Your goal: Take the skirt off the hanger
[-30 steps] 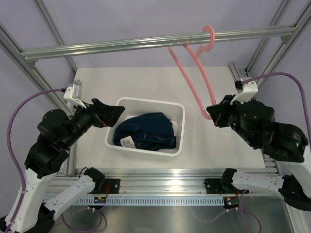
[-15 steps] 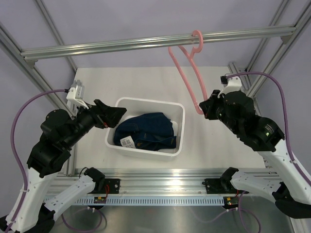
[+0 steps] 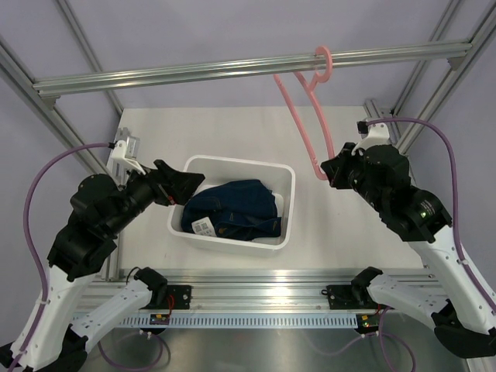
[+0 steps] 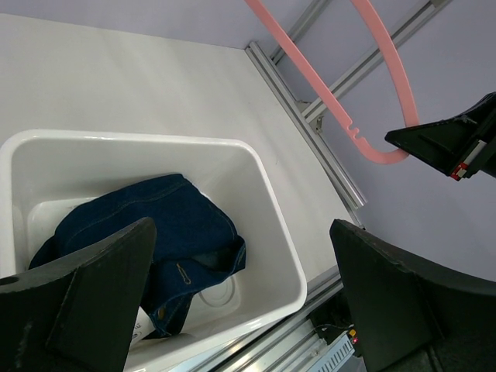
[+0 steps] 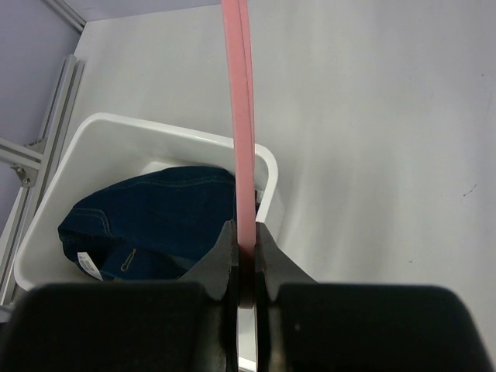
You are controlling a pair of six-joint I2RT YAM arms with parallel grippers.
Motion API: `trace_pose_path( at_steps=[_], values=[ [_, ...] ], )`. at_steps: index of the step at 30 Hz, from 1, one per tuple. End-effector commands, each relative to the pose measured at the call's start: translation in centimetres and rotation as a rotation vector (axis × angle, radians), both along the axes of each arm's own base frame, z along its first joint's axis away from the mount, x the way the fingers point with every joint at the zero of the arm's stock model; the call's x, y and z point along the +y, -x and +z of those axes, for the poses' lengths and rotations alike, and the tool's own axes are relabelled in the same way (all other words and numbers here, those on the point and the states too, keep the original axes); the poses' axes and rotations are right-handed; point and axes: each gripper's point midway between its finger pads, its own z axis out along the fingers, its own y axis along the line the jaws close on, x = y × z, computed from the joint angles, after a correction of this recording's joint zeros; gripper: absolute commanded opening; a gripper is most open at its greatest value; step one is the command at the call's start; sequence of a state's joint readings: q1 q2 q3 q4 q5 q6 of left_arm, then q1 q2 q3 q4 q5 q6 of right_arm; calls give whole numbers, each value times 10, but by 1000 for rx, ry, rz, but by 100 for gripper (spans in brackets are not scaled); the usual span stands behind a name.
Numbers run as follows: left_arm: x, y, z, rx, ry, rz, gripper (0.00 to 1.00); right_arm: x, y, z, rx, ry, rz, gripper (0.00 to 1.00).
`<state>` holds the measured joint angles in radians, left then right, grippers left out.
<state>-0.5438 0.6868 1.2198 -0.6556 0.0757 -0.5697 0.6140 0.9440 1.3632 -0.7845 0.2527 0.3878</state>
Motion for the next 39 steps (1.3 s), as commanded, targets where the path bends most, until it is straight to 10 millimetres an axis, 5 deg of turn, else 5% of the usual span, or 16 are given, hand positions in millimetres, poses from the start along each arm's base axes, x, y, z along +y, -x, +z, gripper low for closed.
trace_pose_path(
  at_steps=[1,12,17,20,23,30,35,39],
  values=[
    [-5,0,7,-41,22,-27,99,-4,7,-20,41,15,9,0],
    [-7,0,4,-35,28,-35,99,-17,16,-36,59,49,-22,4],
    [-9,1,5,-34,34,-45,99,-15,5,-39,67,85,-31,37],
    [-8,2,4,-33,33,-44,99,-13,-7,-41,64,116,-47,48],
    [-8,3,4,-32,32,-44,99,-9,-17,-41,63,138,-47,50],
    [-8,3,0,-27,21,-48,99,-17,-27,-28,36,177,-88,78],
    [-10,1,-9,-9,17,-53,99,-33,-21,-15,12,173,-138,97],
    [-17,2,-16,20,22,-83,99,-43,-8,-13,10,161,-155,99]
  ],
)
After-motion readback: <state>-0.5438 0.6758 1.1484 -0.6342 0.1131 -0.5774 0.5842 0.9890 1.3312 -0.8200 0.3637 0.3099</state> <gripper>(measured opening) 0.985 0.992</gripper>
